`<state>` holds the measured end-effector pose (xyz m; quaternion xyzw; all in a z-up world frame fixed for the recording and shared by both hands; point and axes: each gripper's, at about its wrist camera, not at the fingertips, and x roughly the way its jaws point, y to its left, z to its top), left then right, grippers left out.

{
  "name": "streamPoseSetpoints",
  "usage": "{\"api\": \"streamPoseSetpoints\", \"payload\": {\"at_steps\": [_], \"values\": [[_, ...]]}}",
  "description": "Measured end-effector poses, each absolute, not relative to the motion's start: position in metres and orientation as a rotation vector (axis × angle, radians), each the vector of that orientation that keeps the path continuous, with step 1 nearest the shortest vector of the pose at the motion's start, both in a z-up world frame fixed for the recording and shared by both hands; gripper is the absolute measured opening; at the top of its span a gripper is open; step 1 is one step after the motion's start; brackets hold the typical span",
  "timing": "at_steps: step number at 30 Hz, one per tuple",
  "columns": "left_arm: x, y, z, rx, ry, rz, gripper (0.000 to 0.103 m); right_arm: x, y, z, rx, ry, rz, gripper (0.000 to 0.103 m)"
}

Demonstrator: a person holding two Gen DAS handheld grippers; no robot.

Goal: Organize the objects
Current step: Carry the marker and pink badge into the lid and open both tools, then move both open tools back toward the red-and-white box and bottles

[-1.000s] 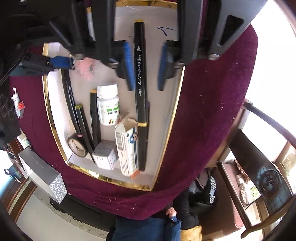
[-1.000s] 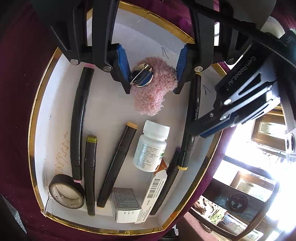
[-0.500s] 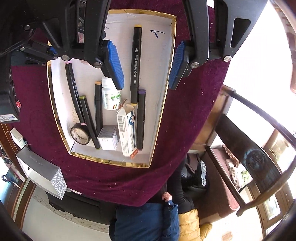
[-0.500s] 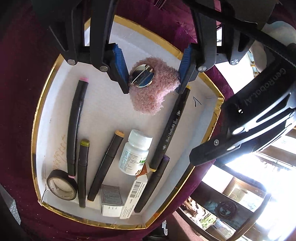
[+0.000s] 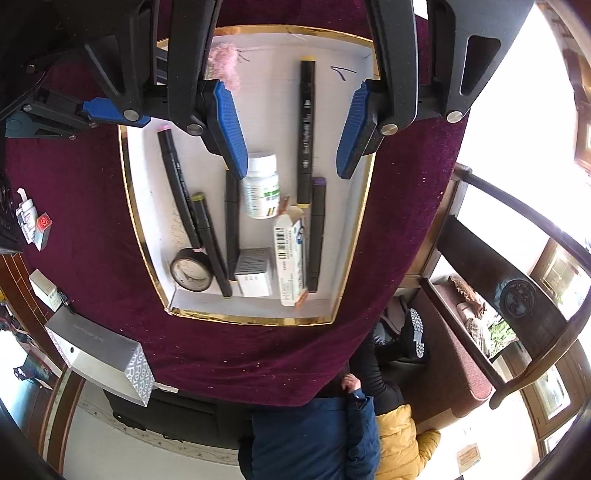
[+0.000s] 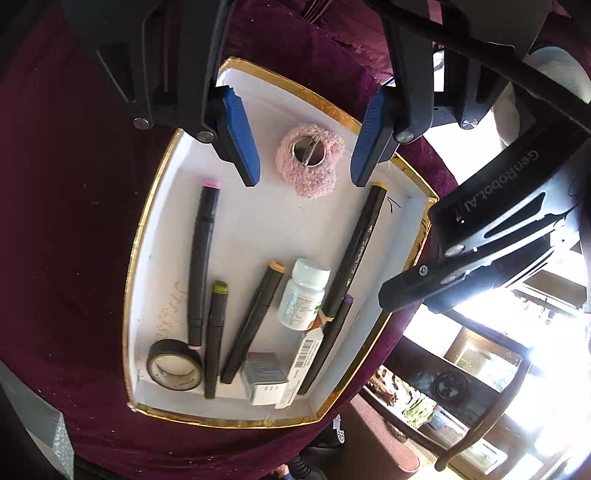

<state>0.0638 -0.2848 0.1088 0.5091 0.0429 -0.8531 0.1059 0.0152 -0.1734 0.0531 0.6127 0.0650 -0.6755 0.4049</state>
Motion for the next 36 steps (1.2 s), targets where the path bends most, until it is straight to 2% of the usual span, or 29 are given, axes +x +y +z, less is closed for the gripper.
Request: {"api": "streamPoseSetpoints", "payload": {"at_steps": [9,18,23,28,36], "values": [[0.048,-0.224,0.113,1.546,0.125,-2.593,0.044,-0.017,-0.089,0.063,1.556,-0.015,-1.814,0.050],[0.046,-0.139,0.099,1.666,0.110,-2.658,0.044,-0.138,0.114,0.076,1.620,-0.309,-2.273,0.050],[0.050,-0.110,0.090,1.714,0.124,-2.624,0.044,-0.193,0.152,0.063,1.658,-0.407,-2.235,0.050],[0.058,-0.099,0.090,1.678,0.159,-2.584,0.044,-0.238,0.138,0.035,1.748,-0.368,-2.167,0.050],[0.073,-0.098,0.086,1.652,0.217,-2.486,0.044,-0.254,0.083,0.030,1.735,-0.035,-2.224,0.053]]}}
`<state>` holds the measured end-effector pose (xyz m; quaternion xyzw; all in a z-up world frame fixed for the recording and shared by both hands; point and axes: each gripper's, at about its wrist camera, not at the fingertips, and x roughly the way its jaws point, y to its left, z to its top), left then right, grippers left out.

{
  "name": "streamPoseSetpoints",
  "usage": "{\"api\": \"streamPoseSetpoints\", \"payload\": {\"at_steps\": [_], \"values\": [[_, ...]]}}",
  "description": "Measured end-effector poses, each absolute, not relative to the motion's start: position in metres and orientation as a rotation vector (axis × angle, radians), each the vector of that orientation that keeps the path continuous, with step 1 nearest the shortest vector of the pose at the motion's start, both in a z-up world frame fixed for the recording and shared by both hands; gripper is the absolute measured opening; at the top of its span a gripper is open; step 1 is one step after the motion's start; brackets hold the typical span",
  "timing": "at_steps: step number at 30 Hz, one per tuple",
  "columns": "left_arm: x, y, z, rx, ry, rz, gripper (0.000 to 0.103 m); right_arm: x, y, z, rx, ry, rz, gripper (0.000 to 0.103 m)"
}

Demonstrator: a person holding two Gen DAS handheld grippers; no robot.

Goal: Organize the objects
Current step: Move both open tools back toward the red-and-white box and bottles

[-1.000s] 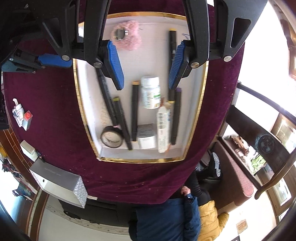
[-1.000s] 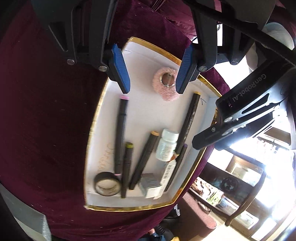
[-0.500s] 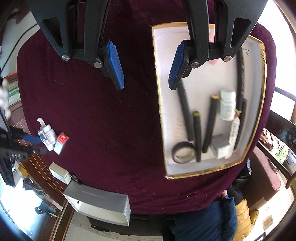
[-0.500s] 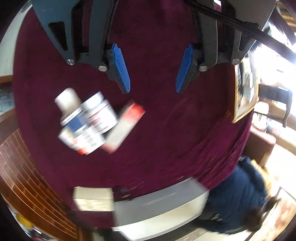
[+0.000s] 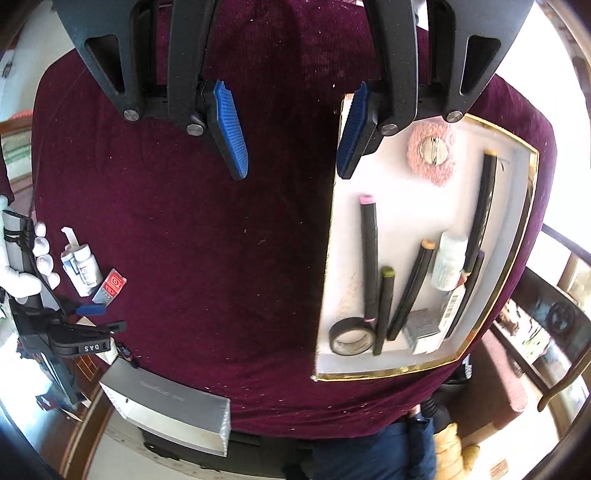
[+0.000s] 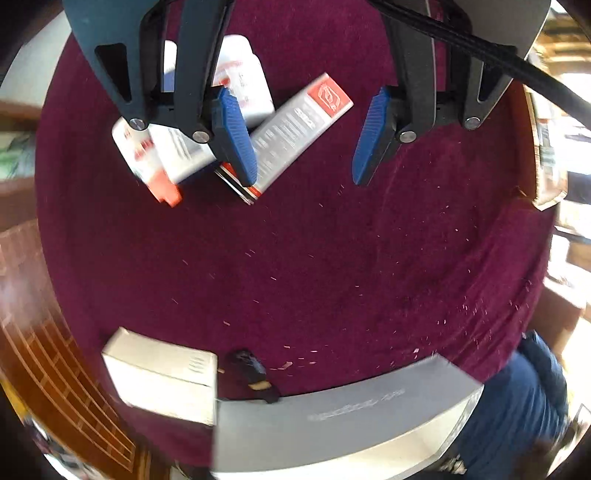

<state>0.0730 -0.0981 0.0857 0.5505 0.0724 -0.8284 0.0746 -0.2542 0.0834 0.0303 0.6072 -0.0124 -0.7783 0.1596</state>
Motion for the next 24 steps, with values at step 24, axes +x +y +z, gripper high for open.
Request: {"api": "streamPoseSetpoints", "payload": {"at_steps": [24], "values": [[0.090,-0.118,0.085,1.608,0.310,-2.435,0.044,-0.261,0.079,0.025,1.879,0.225,-2.274,0.059]]}}
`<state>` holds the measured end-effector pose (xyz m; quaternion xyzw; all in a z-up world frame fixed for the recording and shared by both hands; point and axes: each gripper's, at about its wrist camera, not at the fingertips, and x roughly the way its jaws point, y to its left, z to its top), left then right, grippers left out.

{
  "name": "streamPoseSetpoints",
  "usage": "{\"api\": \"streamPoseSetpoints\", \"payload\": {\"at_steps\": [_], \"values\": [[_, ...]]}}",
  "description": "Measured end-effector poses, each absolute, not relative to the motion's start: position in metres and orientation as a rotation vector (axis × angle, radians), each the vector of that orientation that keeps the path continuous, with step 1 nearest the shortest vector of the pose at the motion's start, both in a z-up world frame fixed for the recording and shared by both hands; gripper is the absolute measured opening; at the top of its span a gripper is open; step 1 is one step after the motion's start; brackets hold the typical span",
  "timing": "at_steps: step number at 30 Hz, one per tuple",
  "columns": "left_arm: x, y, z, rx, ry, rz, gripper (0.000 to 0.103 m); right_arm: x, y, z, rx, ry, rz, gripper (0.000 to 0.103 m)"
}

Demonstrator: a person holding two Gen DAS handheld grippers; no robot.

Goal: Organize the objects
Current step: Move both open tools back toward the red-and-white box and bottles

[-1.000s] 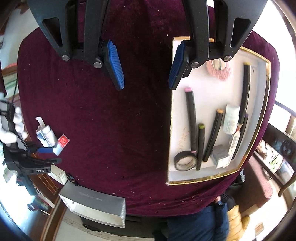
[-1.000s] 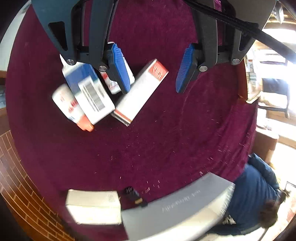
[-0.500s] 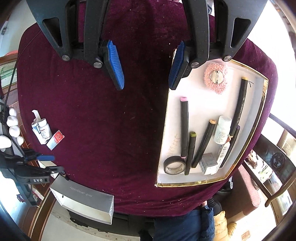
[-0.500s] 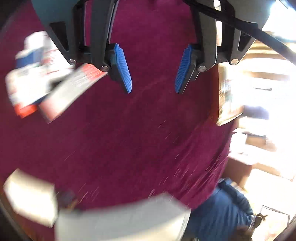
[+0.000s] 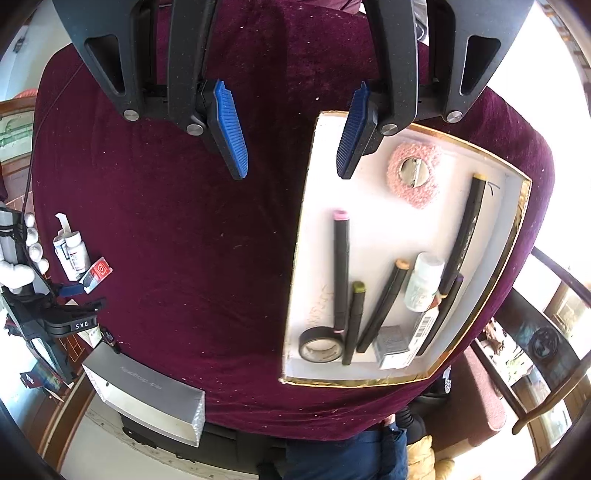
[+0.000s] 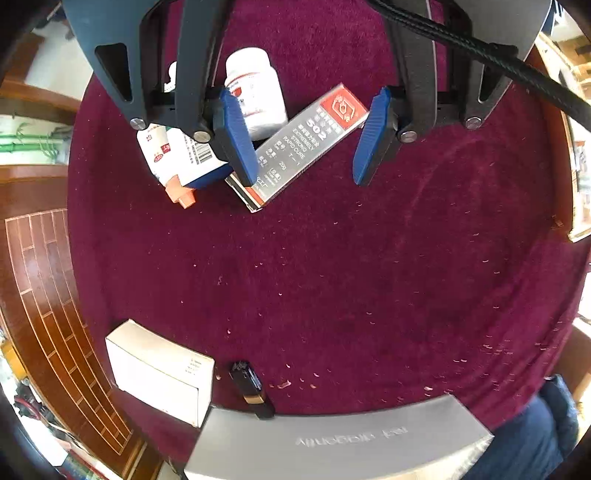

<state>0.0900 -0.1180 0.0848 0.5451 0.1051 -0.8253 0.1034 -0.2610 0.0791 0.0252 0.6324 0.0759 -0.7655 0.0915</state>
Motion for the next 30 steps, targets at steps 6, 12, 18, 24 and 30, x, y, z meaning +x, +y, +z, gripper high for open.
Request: {"api": "streamPoseSetpoints", "payload": {"at_steps": [6,12,18,24,30], "values": [[0.094,-0.131,0.079,1.611,0.354,-2.408,0.044,-0.253,0.058,0.026,1.834,0.224,-2.220,0.070],[0.098,-0.137,0.082,1.588,0.366,-2.424,0.044,-0.245,0.065,0.057,1.699,-0.005,-2.066,0.060],[0.101,-0.146,0.069,1.622,0.412,-2.382,0.044,-0.271,0.107,0.058,1.812,0.088,-2.231,0.062],[0.106,-0.145,0.072,1.619,0.396,-2.396,0.044,-0.292,0.103,0.015,1.986,0.118,-2.194,0.062],[0.105,-0.153,0.068,1.626,0.430,-2.376,0.044,-0.248,0.071,0.015,1.903,-0.186,-1.737,0.062]]}}
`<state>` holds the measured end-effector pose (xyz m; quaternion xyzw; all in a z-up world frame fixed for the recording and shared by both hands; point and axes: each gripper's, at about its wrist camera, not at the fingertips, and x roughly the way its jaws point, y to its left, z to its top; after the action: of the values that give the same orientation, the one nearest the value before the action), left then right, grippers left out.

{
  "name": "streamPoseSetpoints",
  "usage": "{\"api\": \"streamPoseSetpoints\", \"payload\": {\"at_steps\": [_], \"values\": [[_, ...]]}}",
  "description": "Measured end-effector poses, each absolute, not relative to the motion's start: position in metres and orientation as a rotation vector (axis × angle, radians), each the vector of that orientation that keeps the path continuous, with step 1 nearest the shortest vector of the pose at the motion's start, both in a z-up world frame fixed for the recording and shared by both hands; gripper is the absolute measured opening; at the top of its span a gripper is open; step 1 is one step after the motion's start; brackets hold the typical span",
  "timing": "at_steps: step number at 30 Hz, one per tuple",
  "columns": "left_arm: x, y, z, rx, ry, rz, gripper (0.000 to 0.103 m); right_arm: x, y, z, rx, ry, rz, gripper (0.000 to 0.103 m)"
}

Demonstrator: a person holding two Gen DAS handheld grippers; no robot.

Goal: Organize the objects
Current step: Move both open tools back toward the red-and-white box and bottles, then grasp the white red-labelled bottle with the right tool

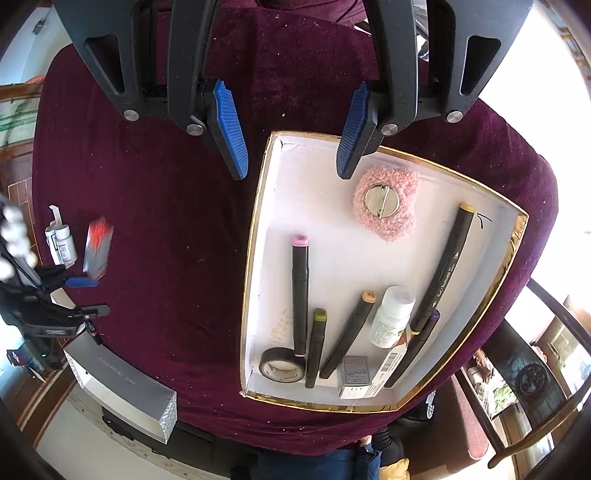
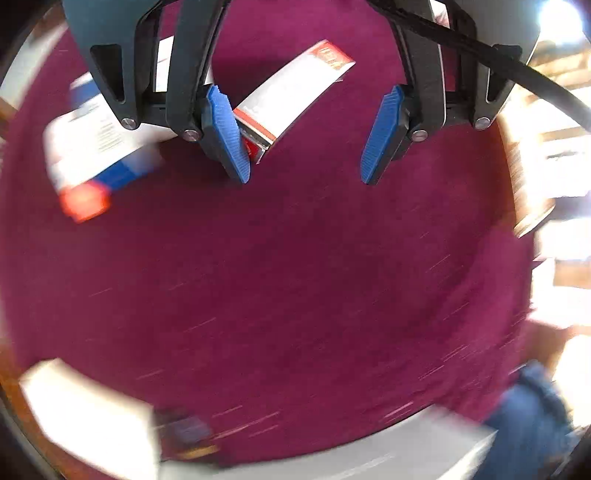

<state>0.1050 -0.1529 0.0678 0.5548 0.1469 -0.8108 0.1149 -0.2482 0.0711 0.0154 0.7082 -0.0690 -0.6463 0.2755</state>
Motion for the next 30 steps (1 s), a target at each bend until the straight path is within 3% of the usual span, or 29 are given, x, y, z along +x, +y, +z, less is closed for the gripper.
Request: {"api": "streamPoseSetpoints", "payload": {"at_steps": [3,6,9,17,26,30], "values": [[0.099,-0.150,0.070,1.628,0.438,-2.404,0.044,-0.214,0.055,0.037,1.797,-0.196,-1.585,0.062],[0.095,-0.143,0.069,1.654,0.434,-2.434,0.044,-0.211,0.077,0.066,1.708,-0.245,-1.710,0.062],[0.092,-0.135,0.066,1.684,0.427,-2.451,0.044,-0.219,0.113,0.079,1.696,-0.180,-1.893,0.062],[0.089,-0.130,0.061,1.719,0.446,-2.442,0.044,-0.213,0.180,0.049,1.835,-0.128,-1.977,0.062],[0.090,-0.119,0.063,1.741,0.381,-2.443,0.044,-0.212,0.155,0.023,1.848,0.036,-2.084,0.061],[0.090,-0.119,0.067,1.746,0.410,-2.434,0.044,-0.196,0.151,0.022,1.842,0.205,-2.184,0.035]]}}
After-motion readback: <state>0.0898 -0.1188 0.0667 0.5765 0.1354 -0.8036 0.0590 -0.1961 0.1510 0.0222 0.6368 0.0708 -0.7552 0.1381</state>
